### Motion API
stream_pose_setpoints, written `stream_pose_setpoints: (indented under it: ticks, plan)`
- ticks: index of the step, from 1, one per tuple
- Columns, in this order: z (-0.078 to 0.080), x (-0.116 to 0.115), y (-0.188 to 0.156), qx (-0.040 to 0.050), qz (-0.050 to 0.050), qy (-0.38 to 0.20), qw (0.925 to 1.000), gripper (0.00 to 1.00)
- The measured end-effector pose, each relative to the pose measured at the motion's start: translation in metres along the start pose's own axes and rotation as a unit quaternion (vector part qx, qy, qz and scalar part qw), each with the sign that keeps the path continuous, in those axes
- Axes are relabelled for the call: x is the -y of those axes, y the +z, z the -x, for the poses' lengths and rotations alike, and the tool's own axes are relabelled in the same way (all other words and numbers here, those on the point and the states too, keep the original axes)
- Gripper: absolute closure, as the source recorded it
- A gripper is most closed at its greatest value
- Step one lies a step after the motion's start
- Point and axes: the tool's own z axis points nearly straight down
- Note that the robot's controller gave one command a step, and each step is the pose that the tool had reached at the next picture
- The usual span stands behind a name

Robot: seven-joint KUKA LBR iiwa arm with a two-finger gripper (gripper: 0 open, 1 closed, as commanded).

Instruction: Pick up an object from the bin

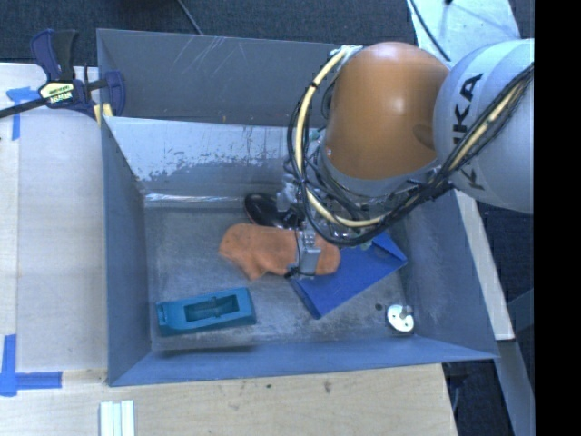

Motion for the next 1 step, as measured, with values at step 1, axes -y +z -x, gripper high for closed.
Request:
stream_pose_setpoints:
  ticks: [1]
  plan:
    - [0.0015,0.0005,-0.0047,0.0042,0.001,0.002,1.0,0.0]
